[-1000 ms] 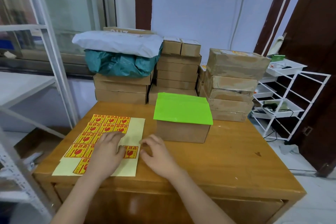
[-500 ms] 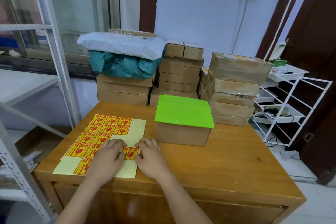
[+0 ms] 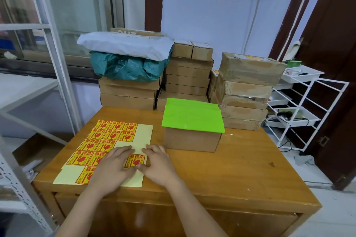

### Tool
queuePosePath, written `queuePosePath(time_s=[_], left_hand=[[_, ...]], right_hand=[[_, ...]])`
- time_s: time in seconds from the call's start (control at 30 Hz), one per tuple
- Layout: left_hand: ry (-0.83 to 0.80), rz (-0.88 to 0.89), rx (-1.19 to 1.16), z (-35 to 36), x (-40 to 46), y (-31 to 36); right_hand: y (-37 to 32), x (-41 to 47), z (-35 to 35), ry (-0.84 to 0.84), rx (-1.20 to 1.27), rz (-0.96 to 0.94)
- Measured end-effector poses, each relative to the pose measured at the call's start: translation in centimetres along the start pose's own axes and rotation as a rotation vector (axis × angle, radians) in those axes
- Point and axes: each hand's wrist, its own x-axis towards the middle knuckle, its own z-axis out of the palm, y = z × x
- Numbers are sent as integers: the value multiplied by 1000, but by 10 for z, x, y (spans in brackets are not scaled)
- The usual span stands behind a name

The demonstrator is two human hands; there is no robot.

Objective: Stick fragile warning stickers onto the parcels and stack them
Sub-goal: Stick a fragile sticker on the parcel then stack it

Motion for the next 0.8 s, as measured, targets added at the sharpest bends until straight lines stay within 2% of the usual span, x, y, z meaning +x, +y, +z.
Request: queuePosePath(time_s=[0.8], left_hand=[[105,13,-50,8,4,-6]], right_hand=[[2,0,4,74,26,-36]])
